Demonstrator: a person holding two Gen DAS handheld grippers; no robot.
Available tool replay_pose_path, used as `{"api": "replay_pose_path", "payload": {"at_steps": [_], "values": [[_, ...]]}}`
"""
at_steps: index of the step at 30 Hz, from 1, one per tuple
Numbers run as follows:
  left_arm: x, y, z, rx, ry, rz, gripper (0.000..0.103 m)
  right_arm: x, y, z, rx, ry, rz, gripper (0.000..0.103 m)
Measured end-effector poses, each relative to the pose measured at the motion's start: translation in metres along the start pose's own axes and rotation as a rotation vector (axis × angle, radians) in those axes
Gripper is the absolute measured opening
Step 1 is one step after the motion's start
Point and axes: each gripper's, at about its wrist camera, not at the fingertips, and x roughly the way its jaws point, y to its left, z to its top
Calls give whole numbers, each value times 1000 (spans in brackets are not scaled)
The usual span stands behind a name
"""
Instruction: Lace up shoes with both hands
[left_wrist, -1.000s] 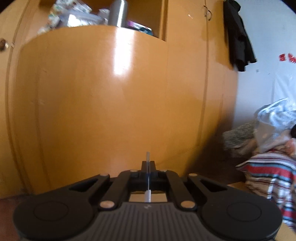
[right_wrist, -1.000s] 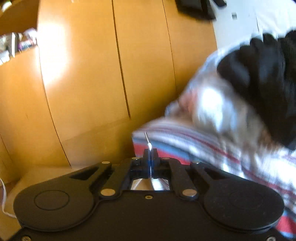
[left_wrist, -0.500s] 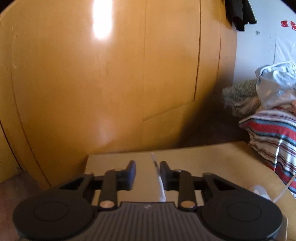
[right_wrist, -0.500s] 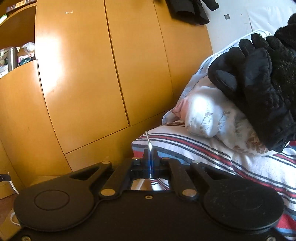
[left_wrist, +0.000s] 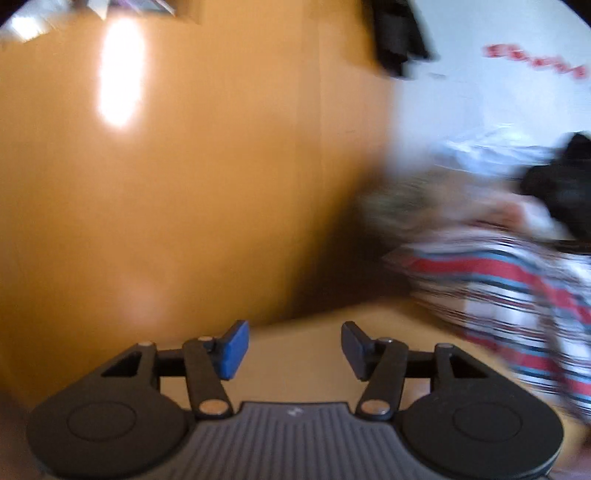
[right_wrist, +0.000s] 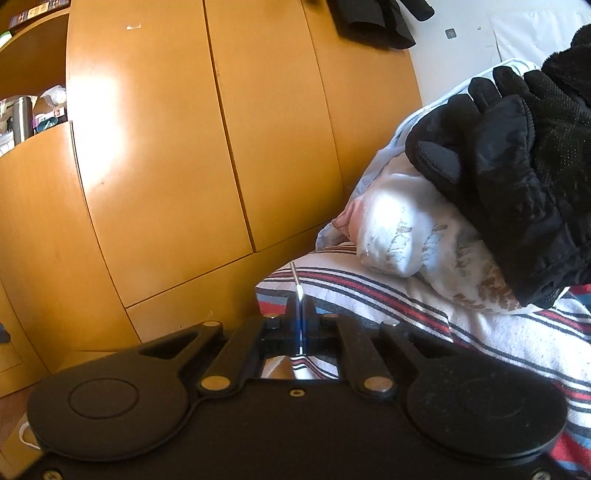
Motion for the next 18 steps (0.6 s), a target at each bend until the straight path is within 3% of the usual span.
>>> {"api": "replay_pose_path", "payload": {"at_steps": [1,4,6,8,9,10,13,16,18], "values": [[16,-20,-9,60,88,-107,58,1,1,0,-4,3,4,1],[35,-54,-26,168,179,-151,48,0,4,1,-14,-1,9,1],[51,-76,-36,233,244,-186,34,-2,4,3,-19,-9,3,1],[59,-85,-41,247,279,-202,34,-4,1,4,-15,-13,-1,1],[65,-89,-45,256,295,-203,31,-4,-1,4,-14,-13,-1,1],[68,-93,-48,262,300,-196,19,-5,-2,4,-13,-14,-1,1],[67,-94,-53,260,289,-163,14,-7,-7,4,-11,-27,-15,1],[63,-94,-54,234,267,-67,9,-9,-18,3,8,-46,-62,1],[65,-93,-54,212,271,-55,7,-10,-29,2,27,-54,-98,0]]}}
